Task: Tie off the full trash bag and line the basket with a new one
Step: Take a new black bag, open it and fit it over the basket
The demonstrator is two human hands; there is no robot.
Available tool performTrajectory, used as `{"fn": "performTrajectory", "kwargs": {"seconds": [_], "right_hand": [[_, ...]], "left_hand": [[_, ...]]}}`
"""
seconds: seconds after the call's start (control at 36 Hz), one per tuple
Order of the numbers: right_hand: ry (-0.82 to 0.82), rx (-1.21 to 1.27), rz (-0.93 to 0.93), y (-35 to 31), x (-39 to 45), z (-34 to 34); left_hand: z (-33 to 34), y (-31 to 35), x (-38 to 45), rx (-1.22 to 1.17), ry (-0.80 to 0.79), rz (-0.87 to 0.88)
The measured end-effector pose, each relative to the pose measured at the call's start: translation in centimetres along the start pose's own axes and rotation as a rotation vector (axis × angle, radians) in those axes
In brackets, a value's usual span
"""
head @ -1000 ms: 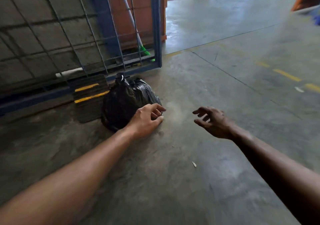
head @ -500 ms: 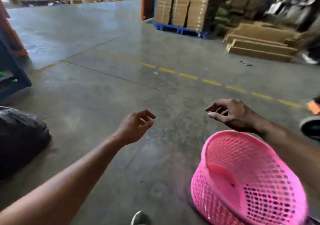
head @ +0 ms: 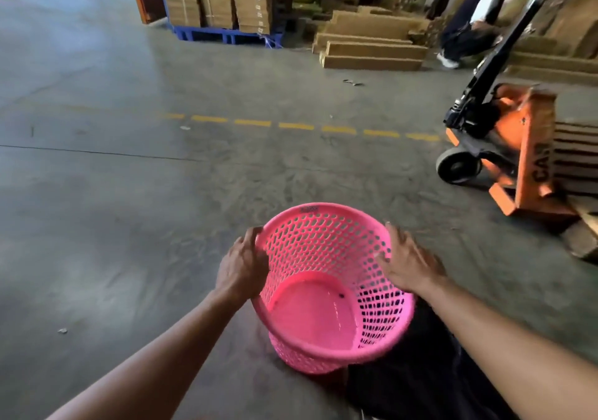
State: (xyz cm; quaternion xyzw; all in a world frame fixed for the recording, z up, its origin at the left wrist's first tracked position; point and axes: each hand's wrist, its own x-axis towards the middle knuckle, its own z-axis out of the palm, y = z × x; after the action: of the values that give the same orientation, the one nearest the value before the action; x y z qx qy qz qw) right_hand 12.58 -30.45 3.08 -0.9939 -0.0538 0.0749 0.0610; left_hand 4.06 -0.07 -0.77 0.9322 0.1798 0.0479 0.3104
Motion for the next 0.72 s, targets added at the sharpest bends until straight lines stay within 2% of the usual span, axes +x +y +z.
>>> {"fn": "performTrajectory", "kwargs": {"seconds": [0.14,0.25,0.31,0.36,0.39,0.44,0.53,0.64,0.72], "right_hand": [[0.129,0.314,-0.014,1.9,0.0,3.6],[0.173,0.357,-0.007,2.1,0.0,3.8],[0.164,0.372,-0.006,2.1,-0.2,3.9],[0.171,0.394,-0.011,2.0,0.0,4.0],[0.166,0.404,-0.009,2.2,0.0,4.0],[0.154,0.437,-0.012,2.1,0.2,4.0],[0.095,0.524,-0.015,2.8,0.4,3.7],[0.154,0.842,0.153,6.4,0.0,3.0],[0.186,0.984,0.453,11.3,-0.7,5.5]], "left_hand": [[0.6,-0.6,0.2,0.027,0.092,0.011],[0.7,0.0,-0.2,0.113,0.176,0.005],[0.7,1.1,-1.0,0.245,0.302,0.055],[0.9,2.9,-2.6,0.249,0.382,0.168],[1.5,4.5,-3.6,0.188,0.352,0.250],[2.7,7.1,-6.0,0.046,0.148,0.377],[5.3,11.3,-10.0,0.044,-0.198,0.389],[8.6,14.3,-12.2,0.171,-0.284,0.431],[10.4,14.2,-12.2,0.220,-0.286,0.410]]}}
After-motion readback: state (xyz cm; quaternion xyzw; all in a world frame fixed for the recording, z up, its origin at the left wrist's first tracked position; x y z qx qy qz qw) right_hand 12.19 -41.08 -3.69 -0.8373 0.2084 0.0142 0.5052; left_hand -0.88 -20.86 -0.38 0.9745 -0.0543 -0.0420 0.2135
